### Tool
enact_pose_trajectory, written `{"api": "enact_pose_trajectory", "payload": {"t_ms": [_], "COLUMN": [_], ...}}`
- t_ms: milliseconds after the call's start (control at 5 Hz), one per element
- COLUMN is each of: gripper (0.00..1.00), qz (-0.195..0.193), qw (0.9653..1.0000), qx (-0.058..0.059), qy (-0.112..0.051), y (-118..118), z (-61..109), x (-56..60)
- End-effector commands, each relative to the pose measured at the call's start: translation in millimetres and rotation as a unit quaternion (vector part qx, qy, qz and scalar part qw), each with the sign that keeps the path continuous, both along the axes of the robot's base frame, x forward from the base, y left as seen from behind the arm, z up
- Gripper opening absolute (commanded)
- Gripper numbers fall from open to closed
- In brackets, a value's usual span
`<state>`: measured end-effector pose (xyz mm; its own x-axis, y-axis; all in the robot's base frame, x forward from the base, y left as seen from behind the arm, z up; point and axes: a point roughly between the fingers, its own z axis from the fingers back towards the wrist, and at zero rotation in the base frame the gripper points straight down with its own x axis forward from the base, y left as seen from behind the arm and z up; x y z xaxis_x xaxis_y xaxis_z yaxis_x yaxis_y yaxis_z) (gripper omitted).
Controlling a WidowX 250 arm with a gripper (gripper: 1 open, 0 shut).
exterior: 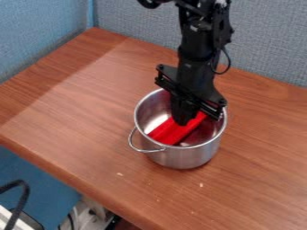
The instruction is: Move the red object from the metal pot to the table
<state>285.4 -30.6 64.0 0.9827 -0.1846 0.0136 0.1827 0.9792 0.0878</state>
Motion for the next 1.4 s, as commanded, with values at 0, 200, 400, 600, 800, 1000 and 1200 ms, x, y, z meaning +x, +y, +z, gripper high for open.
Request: {"api": "enact_pose_trajectory", "payload": {"t_ms": [0,200,400,600,800,1000,1200], "gripper": [0.0,0.0,0.0,0.0,0.0,0.0,0.0], "qz": [-0.003,-0.008,-0.013,-0.017,-0.02,-0.022,-0.023], "qw": [0.9997,0.9997,0.9996,0.9995,0.9993,0.9992,0.9991], "qx": [0.001,0.001,0.0,0.0,-0.001,0.0,-0.002], "qy": [-0.022,-0.024,-0.027,-0.028,-0.031,-0.033,-0.036], "y": [1,0,-1,-3,-4,-5,-5], "z": [14.6,18.5,23.1,27.2,31.5,36.3,44.3], "x": [6.6,6.9,7.3,7.5,7.7,7.3,5.7]}}
